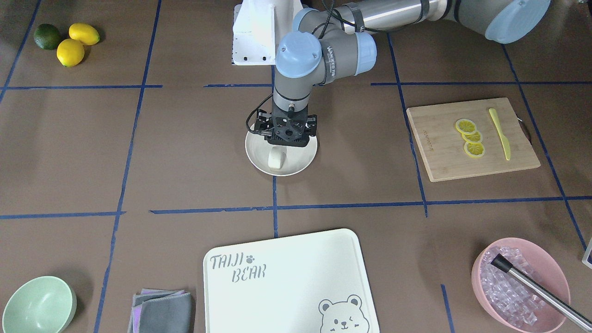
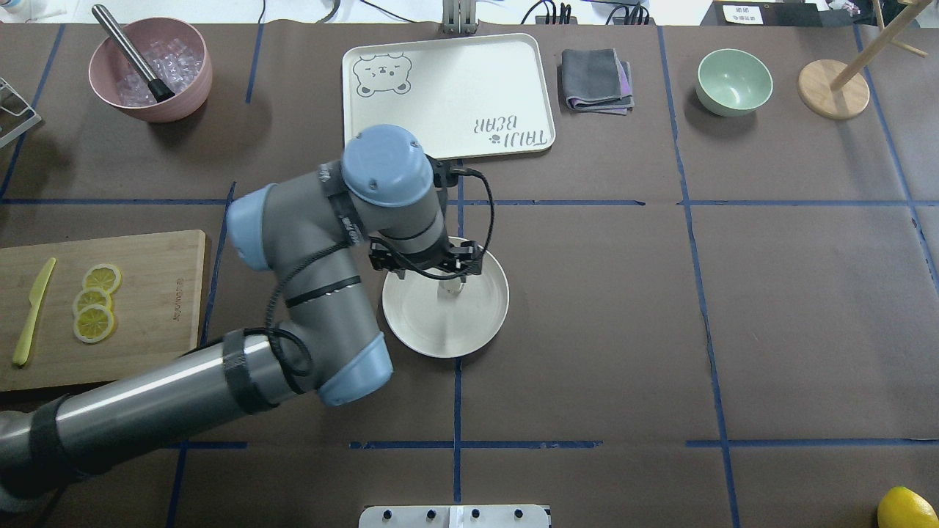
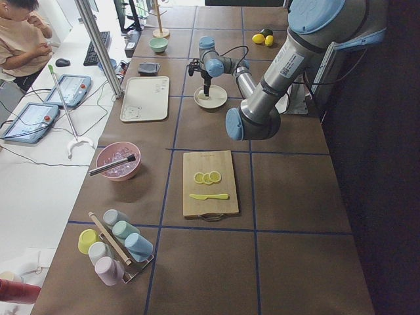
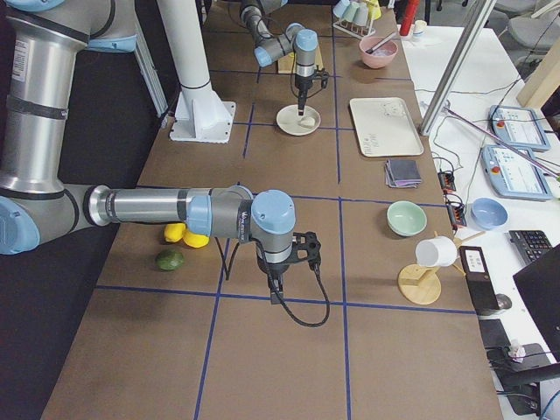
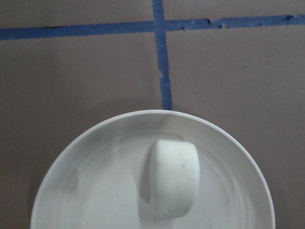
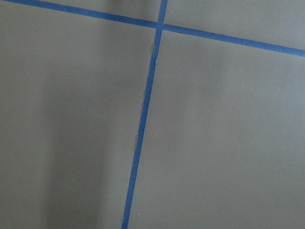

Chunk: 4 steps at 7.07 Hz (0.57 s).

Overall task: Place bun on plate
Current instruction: 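Carry the bun with the left gripper and lower it onto the plate, then open the left gripper and withdraw the left arm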

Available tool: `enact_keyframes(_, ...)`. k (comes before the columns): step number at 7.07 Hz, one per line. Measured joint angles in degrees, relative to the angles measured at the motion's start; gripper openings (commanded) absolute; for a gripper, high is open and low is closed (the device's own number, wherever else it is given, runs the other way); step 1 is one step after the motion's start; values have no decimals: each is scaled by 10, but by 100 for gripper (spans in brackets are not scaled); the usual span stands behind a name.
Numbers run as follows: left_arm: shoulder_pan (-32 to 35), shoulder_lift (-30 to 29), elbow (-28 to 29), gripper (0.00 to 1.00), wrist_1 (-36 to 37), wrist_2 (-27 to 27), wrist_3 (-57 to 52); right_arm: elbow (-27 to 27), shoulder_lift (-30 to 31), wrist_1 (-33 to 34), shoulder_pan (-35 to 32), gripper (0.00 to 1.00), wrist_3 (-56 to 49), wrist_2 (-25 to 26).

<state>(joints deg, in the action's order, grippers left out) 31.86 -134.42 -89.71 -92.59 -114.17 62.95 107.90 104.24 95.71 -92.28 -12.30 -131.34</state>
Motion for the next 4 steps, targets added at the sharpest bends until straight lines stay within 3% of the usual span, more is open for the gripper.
enact_keyframes(2,71,113,-124,100,70,-43,-140,-1,1,1,0,100,0,0)
enact_keyframes(4,193,219,-175,100,110,-107,-339,-7,0,2,0,100,1,0)
